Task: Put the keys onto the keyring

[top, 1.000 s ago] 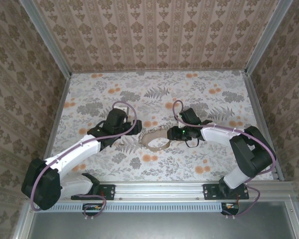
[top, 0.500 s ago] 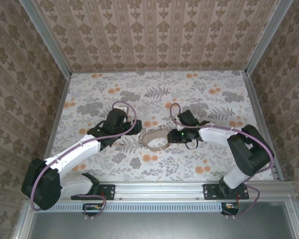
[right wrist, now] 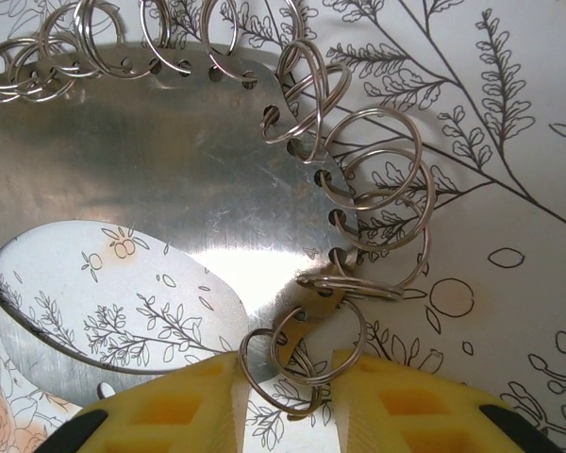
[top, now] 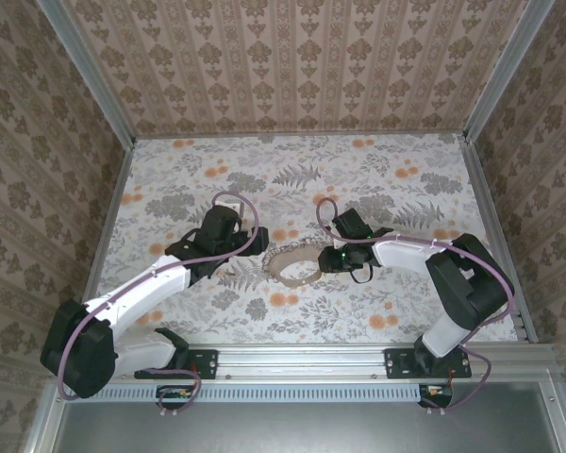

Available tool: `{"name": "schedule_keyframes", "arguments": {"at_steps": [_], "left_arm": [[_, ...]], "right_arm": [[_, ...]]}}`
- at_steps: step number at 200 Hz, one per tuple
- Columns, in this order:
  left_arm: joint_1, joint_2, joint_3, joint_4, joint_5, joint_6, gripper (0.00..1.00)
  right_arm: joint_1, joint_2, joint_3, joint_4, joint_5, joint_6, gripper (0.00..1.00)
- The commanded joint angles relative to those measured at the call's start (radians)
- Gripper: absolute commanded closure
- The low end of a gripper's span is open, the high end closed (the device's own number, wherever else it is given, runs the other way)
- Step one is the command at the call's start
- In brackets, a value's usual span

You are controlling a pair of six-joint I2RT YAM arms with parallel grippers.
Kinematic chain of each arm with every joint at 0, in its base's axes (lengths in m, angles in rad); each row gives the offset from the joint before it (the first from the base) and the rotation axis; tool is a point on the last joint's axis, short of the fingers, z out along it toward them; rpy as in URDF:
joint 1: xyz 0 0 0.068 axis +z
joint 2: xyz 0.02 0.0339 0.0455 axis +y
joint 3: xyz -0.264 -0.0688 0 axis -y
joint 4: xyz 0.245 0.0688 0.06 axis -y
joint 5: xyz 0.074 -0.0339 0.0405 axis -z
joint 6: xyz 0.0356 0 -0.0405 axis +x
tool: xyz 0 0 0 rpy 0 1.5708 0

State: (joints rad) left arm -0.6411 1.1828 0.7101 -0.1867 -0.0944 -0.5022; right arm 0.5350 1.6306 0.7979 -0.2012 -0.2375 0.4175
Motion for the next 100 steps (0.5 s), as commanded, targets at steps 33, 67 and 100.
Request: {"name": "schedule_keyframes", "arguments": {"at_steps": [33, 67, 100], "left_arm": [[-0.005, 0.005, 0.0, 0.016, -0.01, -0.016, 0.04], [-0.005, 0.009, 0.0, 0.021, -0.008, -0.015, 0.04], [-0.005, 0.017, 0.002, 0.025, -0.005, -0.013, 0.04]], "right_arm": [[0.007, 0.031, 0.039, -0.036, 0.028, -0.025, 0.75], [0.007, 0.032, 0.043, -0.041, 0.026, -0.028, 0.8], [0.008, 0.028, 0.046, -0.047, 0.026, -0.036, 0.86]]}}
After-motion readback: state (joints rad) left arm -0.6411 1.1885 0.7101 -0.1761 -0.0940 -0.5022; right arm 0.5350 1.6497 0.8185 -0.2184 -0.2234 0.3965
